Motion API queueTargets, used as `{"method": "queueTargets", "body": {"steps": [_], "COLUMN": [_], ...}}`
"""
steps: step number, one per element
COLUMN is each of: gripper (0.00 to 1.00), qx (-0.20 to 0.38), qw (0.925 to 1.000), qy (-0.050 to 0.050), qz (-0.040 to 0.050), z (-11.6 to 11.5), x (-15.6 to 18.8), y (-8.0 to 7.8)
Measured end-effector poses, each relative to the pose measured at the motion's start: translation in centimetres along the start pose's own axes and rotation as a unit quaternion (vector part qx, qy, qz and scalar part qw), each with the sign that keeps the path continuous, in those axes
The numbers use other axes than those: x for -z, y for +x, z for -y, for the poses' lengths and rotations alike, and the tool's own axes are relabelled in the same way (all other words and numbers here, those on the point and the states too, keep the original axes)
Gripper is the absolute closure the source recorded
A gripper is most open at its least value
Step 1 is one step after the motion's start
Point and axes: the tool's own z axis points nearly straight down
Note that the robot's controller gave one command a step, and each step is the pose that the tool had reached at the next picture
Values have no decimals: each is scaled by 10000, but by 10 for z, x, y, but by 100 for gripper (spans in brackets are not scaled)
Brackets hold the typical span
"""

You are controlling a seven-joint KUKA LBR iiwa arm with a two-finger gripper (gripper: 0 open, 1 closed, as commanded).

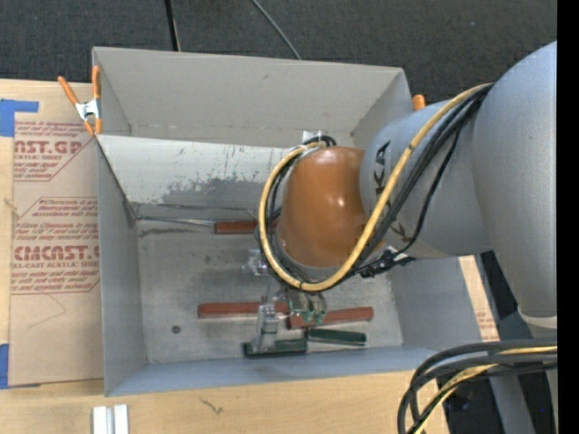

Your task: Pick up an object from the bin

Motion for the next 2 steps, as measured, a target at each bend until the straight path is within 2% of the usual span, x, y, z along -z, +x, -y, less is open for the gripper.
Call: {"method": "queueTargets", "body": {"steps": [1,2], "gripper": [100,100], "qx": [-551,-551], "qw": [9985,9985], "qy": [2,1], "qz": [6,6], "z": [46,46], "x": [-65,-65], "y": [-46,-46]}}
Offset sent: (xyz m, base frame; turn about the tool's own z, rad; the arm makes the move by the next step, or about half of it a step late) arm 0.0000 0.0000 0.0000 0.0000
